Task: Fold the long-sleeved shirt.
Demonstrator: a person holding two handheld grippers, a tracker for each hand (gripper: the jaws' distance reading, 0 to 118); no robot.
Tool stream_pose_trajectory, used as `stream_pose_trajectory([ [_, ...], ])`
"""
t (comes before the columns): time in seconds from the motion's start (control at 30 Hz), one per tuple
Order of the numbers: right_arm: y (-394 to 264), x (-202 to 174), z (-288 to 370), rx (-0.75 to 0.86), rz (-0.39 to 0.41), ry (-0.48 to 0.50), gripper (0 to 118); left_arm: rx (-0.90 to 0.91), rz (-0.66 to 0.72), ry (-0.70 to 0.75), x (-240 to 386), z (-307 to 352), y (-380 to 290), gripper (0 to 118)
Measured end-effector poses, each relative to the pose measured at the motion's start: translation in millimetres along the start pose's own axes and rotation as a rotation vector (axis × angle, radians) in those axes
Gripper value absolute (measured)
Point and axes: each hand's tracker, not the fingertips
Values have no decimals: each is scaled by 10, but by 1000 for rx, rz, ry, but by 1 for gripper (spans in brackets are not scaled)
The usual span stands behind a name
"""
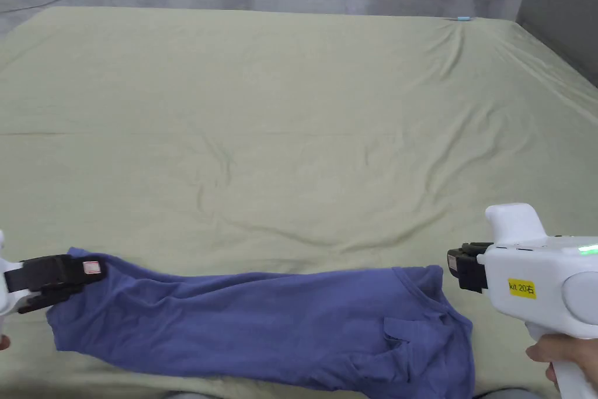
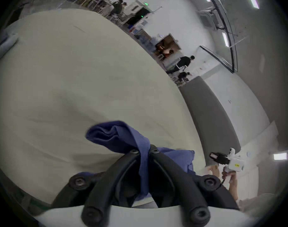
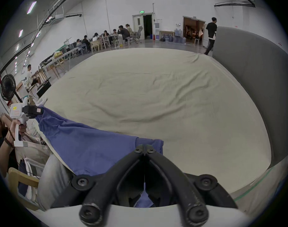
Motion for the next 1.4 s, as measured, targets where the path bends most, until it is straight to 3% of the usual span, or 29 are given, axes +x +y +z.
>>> stream_pose_trajectory([
  [0.3,-20,141,115,16,-11,-11,0,-230,-177,-299,1837,-941,-435,0],
  [0.47,-70,332,196,30,-29,-35,0,-396,-232,-300,2527,-1876,-879,0],
  [0.67,-184,545,301,32,-67,-62,0,-582,-240,-220,2699,-2893,-1614,0],
  [0.7,-203,574,320,32,-72,-65,0,-604,-236,-180,2652,-2990,-1676,6],
  [0.73,-220,595,333,31,-74,-67,0,-625,-226,-155,2600,-3055,-1701,37],
  [0.77,-238,615,350,31,-77,-70,0,-616,-216,-154,2548,-3093,-1704,77],
  [0.8,-251,632,353,29,-78,-71,0,-609,-214,-164,2560,-3058,-1692,107],
  [0.83,-258,643,351,26,-78,-71,0,-601,-201,-170,2544,-2998,-1661,118],
  [0.9,-271,658,344,22,-79,-72,0,-483,-161,-265,2538,-2740,-1471,117],
  [1.0,-270,658,337,23,-81,-71,0,-411,-216,-272,2530,-2228,-1138,117],
  [1.03,-267,651,337,26,-84,-69,0,-385,-228,-278,2469,-2062,-1052,114],
  [1.07,-267,645,339,29,-87,-66,0,-354,-238,-279,2437,-1919,-1002,102],
  [1.1,-268,638,342,33,-91,-61,0,-313,-285,-250,2380,-1788,-949,61],
  [1.13,-269,632,341,34,-93,-55,0,-305,-318,-205,2339,-1712,-943,0],
  [1.23,-263,580,315,33,-94,-49,0,-329,-492,-32,2273,-1625,-1082,0],
  [1.4,-266,527,289,29,-88,-39,0,-490,-421,-54,2152,-2135,-1431,0],
])
